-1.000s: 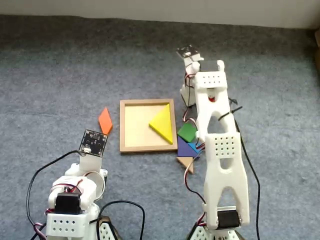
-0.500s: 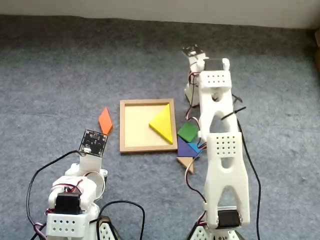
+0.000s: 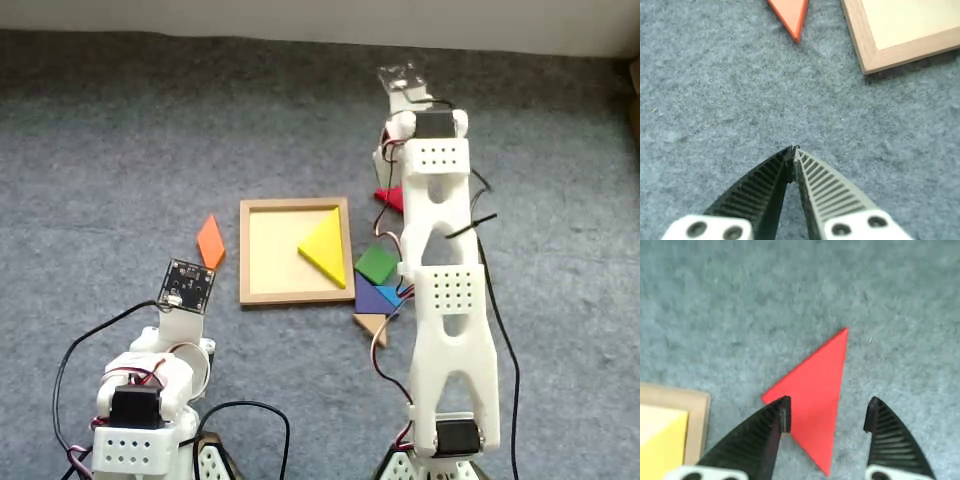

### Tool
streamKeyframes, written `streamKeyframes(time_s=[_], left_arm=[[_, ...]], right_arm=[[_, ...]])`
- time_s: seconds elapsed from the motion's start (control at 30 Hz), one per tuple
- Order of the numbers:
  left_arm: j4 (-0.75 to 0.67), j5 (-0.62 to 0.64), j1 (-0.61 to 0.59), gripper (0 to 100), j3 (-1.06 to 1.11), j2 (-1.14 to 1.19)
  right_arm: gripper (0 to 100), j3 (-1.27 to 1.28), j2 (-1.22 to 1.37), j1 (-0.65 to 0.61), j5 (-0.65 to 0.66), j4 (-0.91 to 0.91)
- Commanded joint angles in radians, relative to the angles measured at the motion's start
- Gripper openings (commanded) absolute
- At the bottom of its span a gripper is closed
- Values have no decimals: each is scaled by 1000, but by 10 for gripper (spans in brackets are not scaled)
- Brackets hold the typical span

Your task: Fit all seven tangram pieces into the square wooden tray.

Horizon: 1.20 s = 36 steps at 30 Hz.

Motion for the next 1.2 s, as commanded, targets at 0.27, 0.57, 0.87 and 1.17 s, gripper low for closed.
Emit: streamKeyframes(time_s=[0.27, 0.57, 0.87, 1.17], left_arm=[[3, 9, -8, 32, 21, -15], [3, 9, -8, 32, 21, -15], [3, 9, -8, 32, 21, -15], [3, 9, -8, 32, 21, -15]], right_arm=[[231, 197, -30, 2, -98, -311], [231, 282, -33, 33, -92, -156], [231, 282, -39, 45, 32, 140], [231, 292, -42, 139, 110, 143]])
